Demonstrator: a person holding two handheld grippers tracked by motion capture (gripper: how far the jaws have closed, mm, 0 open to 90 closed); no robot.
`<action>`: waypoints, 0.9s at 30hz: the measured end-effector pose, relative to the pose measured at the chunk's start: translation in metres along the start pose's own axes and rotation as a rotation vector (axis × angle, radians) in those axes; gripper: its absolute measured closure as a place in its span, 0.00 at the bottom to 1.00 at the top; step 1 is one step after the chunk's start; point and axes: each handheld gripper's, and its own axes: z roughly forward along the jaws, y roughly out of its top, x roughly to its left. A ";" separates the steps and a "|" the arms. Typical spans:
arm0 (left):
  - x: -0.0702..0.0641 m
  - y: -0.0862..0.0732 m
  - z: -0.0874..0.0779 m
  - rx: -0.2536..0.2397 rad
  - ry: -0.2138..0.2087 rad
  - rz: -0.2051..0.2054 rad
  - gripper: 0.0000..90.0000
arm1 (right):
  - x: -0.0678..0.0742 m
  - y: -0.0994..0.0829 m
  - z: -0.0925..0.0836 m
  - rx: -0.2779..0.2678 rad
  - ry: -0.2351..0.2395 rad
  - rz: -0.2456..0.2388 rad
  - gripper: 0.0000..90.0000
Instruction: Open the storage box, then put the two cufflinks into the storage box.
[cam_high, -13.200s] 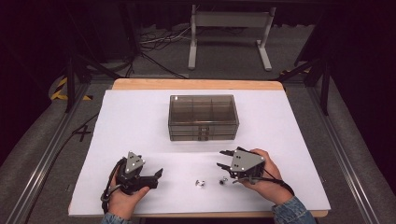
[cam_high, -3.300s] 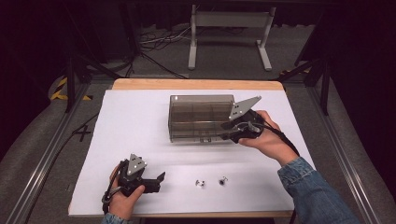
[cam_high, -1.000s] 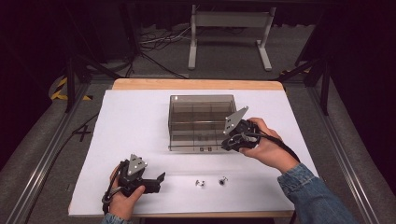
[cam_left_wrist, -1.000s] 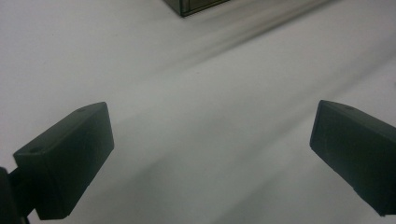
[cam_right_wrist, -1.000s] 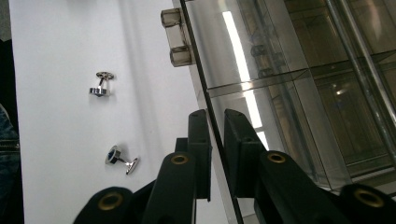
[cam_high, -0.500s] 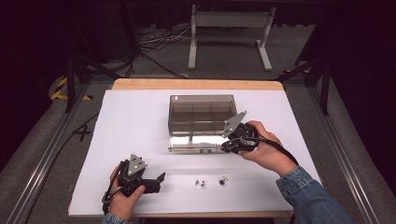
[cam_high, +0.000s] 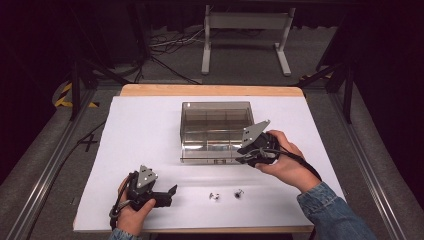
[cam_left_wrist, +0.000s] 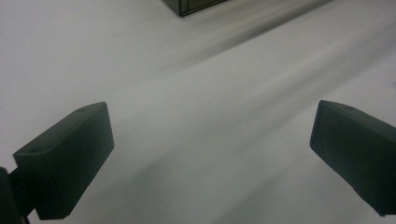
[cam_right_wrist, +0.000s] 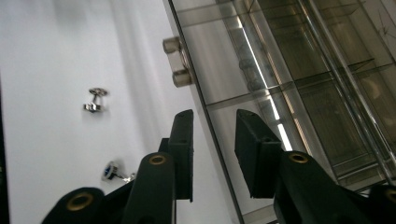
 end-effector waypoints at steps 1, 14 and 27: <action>0.000 0.000 0.000 0.000 0.000 0.000 0.00 | 0.001 0.001 -0.002 -0.011 0.003 0.011 0.74; 0.000 0.002 0.001 -0.002 -0.005 0.001 0.00 | 0.015 0.002 -0.015 -0.067 0.014 0.120 0.67; -0.001 0.001 0.002 -0.005 -0.004 0.001 0.00 | 0.042 0.000 -0.013 -0.128 0.019 0.146 0.64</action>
